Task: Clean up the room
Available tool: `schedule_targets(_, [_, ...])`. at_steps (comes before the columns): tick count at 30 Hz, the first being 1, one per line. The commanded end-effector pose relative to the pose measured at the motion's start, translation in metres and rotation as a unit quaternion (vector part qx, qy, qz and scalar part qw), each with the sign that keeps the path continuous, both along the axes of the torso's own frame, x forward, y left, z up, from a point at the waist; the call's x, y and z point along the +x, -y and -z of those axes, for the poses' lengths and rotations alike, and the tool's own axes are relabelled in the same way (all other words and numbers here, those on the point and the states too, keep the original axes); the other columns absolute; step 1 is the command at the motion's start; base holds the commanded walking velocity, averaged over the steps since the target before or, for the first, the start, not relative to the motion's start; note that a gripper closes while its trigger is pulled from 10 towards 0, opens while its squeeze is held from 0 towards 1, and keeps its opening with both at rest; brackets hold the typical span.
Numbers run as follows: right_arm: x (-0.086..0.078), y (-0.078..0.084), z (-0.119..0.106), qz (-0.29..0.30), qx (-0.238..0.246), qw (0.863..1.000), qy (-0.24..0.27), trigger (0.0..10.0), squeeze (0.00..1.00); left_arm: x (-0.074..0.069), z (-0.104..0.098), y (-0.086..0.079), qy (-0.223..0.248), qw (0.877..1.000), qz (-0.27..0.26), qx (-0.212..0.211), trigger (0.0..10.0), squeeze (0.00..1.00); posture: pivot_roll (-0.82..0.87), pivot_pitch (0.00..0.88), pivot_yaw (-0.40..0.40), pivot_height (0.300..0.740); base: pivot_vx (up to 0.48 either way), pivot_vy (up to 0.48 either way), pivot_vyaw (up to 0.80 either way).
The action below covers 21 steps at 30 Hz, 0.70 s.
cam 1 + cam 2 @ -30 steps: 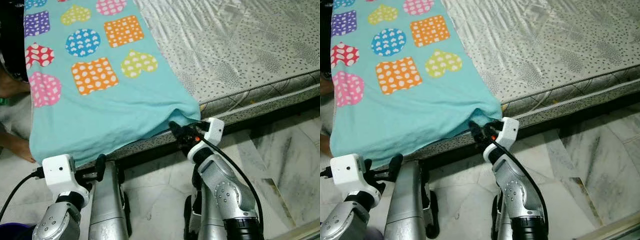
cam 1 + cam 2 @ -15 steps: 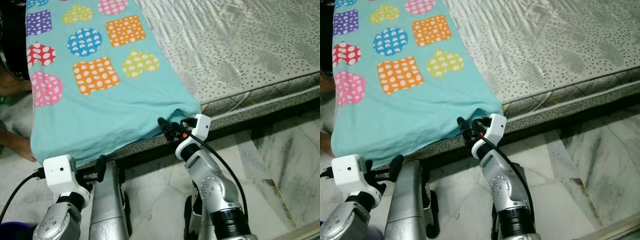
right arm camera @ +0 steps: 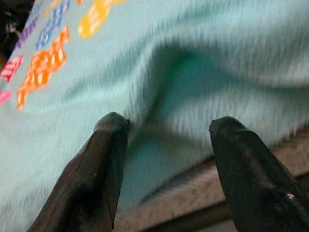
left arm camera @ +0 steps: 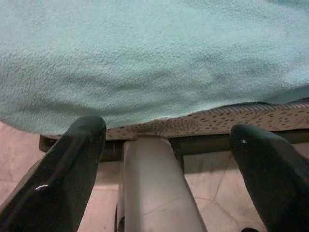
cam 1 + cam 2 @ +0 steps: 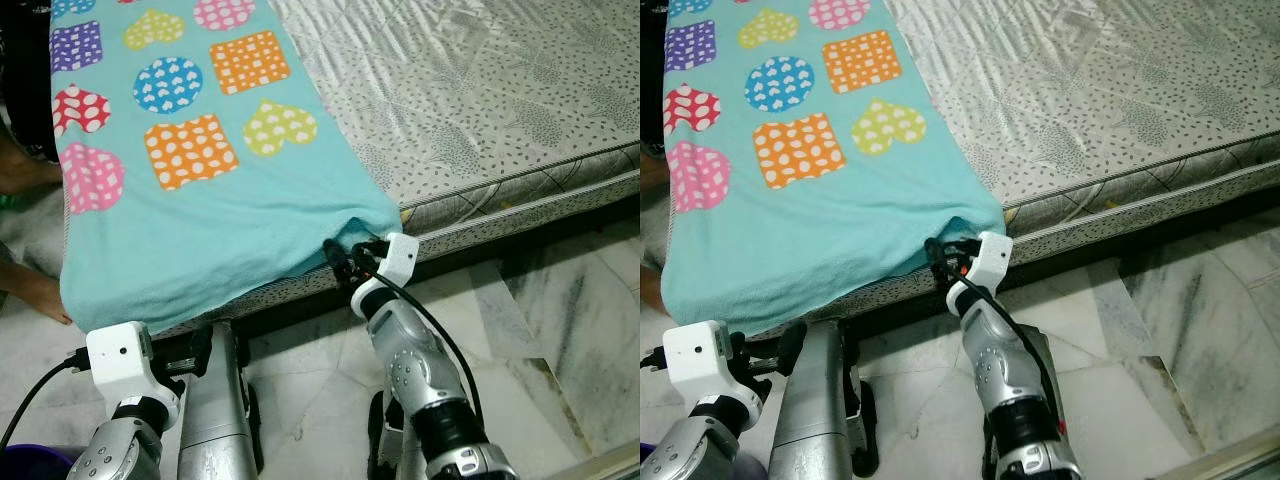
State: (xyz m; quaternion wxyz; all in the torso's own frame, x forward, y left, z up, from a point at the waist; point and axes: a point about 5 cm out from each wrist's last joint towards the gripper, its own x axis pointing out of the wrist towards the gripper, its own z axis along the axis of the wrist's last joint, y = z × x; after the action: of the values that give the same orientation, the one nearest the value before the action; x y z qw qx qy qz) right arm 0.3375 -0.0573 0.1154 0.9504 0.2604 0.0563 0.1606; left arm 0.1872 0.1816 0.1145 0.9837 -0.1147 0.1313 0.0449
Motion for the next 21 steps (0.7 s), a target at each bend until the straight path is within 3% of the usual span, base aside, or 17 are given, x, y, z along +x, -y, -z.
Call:
schedule_targets(1, [0.003, -0.049, -0.033, -0.034, 0.068, 0.997, 0.025, 10.0, 0.0, -0.004, 0.001, 0.0, -0.008, 1.0, -0.005, 0.003, 10.0, 0.0, 0.11, 0.344, 0.026, 0.523, 0.0, 0.0, 0.0])
schedule_targets(11, [0.011, -0.051, -0.044, -0.03, 0.08, 0.996, 0.039, 9.9, 0.0, -0.004, 0.002, -0.001, -0.009, 1.0, -0.006, 0.003, 10.0, 0.0, 0.11, 0.338, 0.025, 0.523, 0.0, 0.0, 0.0])
schedule_targets(12, [0.01, -0.053, -0.042, -0.03, 0.076, 0.996, 0.036, 3.8, 0.0, -0.004, 0.002, 0.0, -0.008, 1.0, -0.005, 0.003, 10.0, 0.0, 0.11, 0.338, 0.025, 0.523, 0.0, 0.0, 0.0])
schedule_targets(14, [0.009, -0.055, -0.041, -0.032, 0.072, 0.996, 0.033, 0.3, 0.0, -0.003, 0.001, 0.0, -0.008, 1.0, -0.005, 0.003, 10.0, 0.0, 0.11, 0.338, 0.024, 0.523, 0.0, 0.0, 0.0])
schedule_targets(21, [0.006, -0.058, -0.033, -0.035, 0.055, 0.998, 0.021, 0.0, 0.0, -0.003, 0.001, -0.001, -0.008, 1.0, -0.005, 0.003, 10.0, 0.0, 0.11, 0.338, 0.025, 0.523, 0.0, 0.0, 0.0])
